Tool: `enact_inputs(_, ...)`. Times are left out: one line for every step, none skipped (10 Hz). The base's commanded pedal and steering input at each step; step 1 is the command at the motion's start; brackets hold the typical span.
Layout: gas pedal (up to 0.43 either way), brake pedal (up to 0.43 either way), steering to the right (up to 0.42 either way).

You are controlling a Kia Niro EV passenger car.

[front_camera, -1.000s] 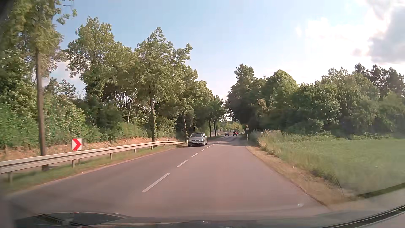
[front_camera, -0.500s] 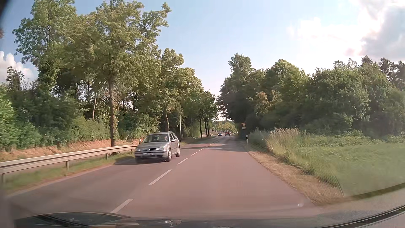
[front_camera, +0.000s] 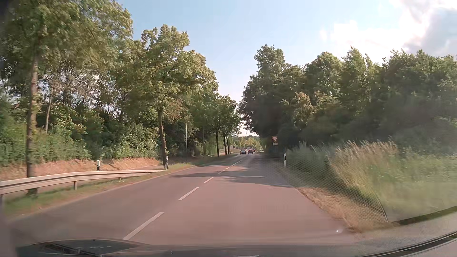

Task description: Follow the waypoints while adhering to traffic rules and regulations

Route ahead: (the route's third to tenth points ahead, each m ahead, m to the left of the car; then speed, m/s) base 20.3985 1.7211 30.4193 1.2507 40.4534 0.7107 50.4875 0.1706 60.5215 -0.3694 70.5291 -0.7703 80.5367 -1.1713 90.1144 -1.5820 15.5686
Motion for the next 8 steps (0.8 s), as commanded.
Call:
enact_inputs(0.000,0.012,0.012)
enact_inputs(0.000,0.012,0.010)
enact_inputs(0.000,0.012,0.008)
enact_inputs(0.000,0.012,0.008)
enact_inputs(0.000,0.012,0.008)
enact_inputs(0.000,0.012,0.008)
enact_inputs(0.059,0.012,0.010)
enact_inputs(0.079,0.012,0.012)
